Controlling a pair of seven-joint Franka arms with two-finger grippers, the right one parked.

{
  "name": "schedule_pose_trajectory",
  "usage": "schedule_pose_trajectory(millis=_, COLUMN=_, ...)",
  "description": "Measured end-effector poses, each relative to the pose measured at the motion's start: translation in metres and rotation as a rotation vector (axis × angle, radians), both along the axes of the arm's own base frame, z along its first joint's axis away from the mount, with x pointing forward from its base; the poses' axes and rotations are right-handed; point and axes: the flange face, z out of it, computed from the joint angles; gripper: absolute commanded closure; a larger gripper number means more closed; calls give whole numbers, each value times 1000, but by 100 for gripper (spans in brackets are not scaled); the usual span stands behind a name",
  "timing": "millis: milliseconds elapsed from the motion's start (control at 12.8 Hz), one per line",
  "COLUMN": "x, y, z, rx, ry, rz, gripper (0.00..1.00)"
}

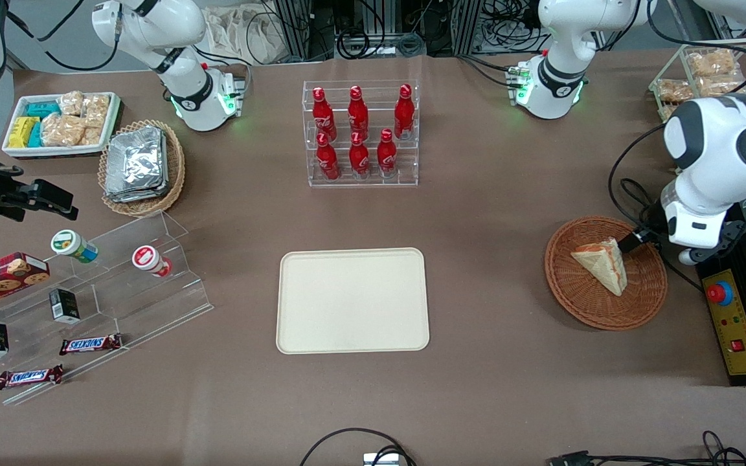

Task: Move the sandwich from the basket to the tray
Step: 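Lower the open left gripper around the wrapped sandwich in the basket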

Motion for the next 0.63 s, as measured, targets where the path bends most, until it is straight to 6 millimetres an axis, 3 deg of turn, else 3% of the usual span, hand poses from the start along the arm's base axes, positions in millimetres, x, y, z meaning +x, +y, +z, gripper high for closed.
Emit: schedule_pose_trajectory(millis=627, x=8, y=-9, z=-58, rx=2, ry=-7, rz=51, gripper=0)
